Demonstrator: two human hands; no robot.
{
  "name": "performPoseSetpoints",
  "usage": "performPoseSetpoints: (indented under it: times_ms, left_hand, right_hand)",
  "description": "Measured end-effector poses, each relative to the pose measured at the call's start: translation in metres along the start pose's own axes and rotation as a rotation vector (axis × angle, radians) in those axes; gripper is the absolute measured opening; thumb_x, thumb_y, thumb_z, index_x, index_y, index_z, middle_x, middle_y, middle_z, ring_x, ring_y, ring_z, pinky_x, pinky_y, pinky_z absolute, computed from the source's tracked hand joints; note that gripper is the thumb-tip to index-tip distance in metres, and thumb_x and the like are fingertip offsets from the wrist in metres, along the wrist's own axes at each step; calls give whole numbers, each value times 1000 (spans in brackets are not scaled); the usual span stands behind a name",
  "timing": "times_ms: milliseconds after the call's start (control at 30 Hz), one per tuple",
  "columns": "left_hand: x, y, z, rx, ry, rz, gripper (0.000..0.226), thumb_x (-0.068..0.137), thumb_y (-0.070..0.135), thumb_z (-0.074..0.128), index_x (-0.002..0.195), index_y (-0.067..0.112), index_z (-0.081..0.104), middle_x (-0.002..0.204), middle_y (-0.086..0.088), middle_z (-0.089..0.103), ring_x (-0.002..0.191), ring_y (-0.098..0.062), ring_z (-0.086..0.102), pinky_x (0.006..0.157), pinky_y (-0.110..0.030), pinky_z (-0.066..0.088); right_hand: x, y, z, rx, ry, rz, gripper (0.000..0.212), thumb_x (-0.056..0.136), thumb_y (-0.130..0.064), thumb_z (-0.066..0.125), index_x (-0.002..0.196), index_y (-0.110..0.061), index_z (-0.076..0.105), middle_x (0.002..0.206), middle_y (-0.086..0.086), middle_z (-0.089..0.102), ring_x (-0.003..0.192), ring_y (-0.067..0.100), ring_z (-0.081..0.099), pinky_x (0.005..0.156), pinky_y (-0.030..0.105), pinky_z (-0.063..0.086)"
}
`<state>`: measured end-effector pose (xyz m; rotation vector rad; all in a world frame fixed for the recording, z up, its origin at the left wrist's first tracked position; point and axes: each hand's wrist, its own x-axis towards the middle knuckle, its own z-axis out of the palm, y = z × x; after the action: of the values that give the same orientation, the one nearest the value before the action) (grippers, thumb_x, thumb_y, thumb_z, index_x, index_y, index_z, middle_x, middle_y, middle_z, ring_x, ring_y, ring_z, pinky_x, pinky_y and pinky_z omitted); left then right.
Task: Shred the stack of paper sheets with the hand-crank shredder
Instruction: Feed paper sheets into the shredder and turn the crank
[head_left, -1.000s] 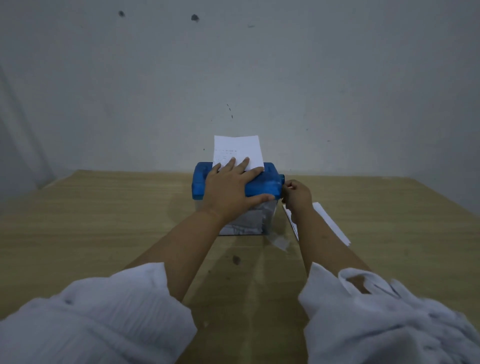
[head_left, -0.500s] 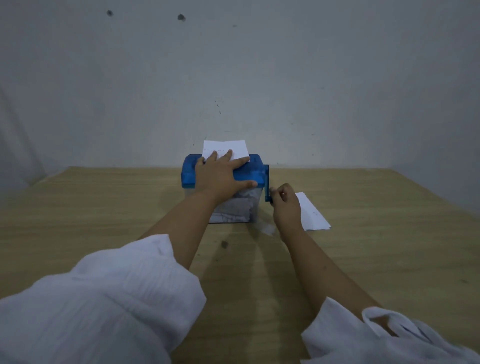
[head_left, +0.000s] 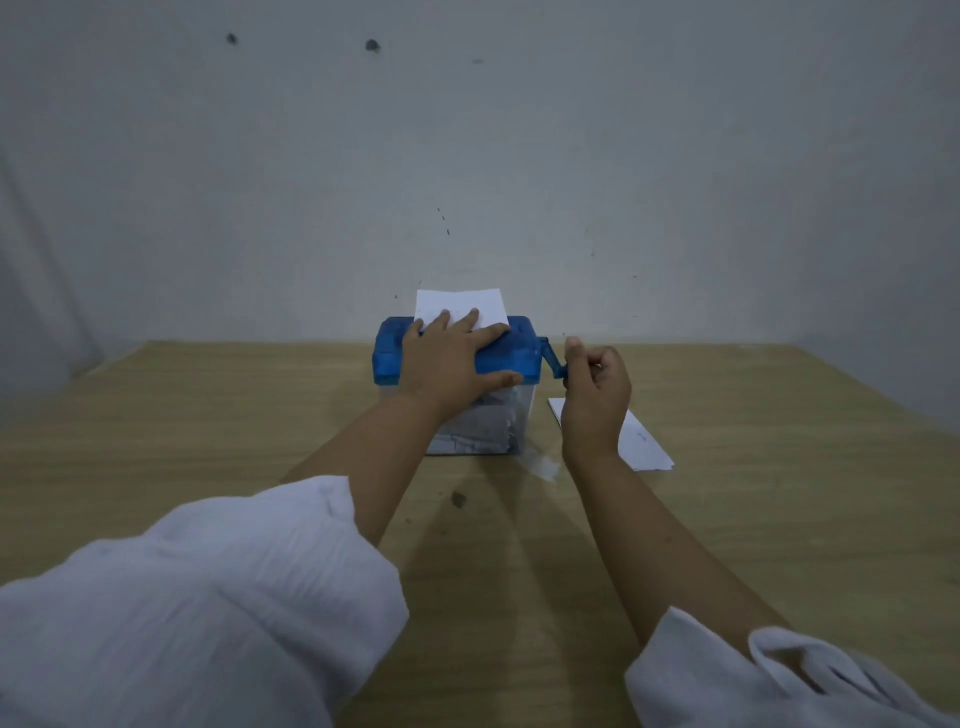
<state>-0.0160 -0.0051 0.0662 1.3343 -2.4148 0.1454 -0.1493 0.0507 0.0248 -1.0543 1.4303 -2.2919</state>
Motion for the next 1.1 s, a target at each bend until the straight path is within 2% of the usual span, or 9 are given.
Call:
performPoseSetpoints:
  times_ms: [167, 333, 467, 567, 667, 767, 900, 1000, 1100]
  left_hand:
    - [0, -5, -2, -52, 8, 50, 67, 82, 68, 47, 142, 42, 32, 155, 8, 23, 144, -20, 18, 114, -46, 9]
    - [5, -7, 1, -3, 0, 61, 66, 86, 65, 45, 144, 40, 28, 156, 7, 23, 143, -21, 19, 113, -44, 14]
    - [7, -8, 2, -3, 15, 75, 66, 86, 66, 44, 144, 40, 28, 155, 7, 24, 143, -21, 20, 112, -43, 15]
    - [7, -10, 2, -20, 14, 84, 66, 85, 67, 44, 144, 41, 29, 155, 8, 24, 143, -20, 19, 113, -43, 13]
    - [8, -12, 3, -23, 18, 87, 66, 84, 67, 44, 143, 42, 29, 155, 9, 24, 143, -19, 20, 114, -43, 12]
    - [8, -11, 4, -28, 17, 91, 66, 84, 67, 45, 143, 42, 29, 155, 9, 24, 143, -18, 20, 114, -42, 11]
    - [8, -11, 2, -31, 16, 97, 67, 84, 66, 45, 144, 41, 29, 155, 9, 24, 143, -18, 20, 114, -40, 12]
    - [8, -12, 2, -35, 21, 102, 67, 84, 66, 45, 144, 41, 29, 155, 9, 24, 143, -18, 20, 113, -39, 12]
    - [7, -12, 2, -33, 22, 109, 66, 85, 66, 45, 144, 41, 28, 155, 9, 24, 143, -18, 20, 113, -38, 12]
  right_hand:
    - [17, -17, 16, 122, 50, -70, 39, 88, -22, 65, 60, -16, 40, 58, 2, 41, 55, 13, 39, 55, 22, 38]
    - [39, -14, 23, 46, 29, -99, 40, 89, -24, 63, 58, -13, 40, 52, 3, 41, 50, 10, 38, 55, 18, 37]
    - [31, -4, 14, 46, -58, -73, 40, 92, -36, 56, 64, -12, 42, 63, 7, 42, 61, 16, 40, 61, 29, 38]
    - [16, 6, 1, 75, -192, -138, 41, 87, -50, 46, 78, -10, 48, 71, 0, 44, 65, 10, 42, 63, 23, 39]
    - [9, 19, -4, -19, -296, -194, 43, 85, -49, 45, 104, -11, 52, 92, -3, 55, 77, 1, 52, 68, 17, 45]
    - [18, 25, -9, -83, -320, -212, 41, 86, -50, 46, 106, -15, 55, 103, 1, 59, 89, 4, 56, 73, 18, 46]
    - [34, 25, -10, -149, -400, -281, 49, 87, -63, 44, 99, -17, 57, 95, -5, 62, 89, 4, 59, 75, 18, 48]
    - [37, 23, -3, -155, -399, -305, 59, 86, -66, 39, 92, -11, 55, 85, -8, 59, 79, -3, 57, 69, 13, 46]
    - [44, 17, 5, -172, -383, -266, 59, 89, -62, 38, 81, -6, 52, 71, -1, 53, 64, 2, 49, 61, 15, 42]
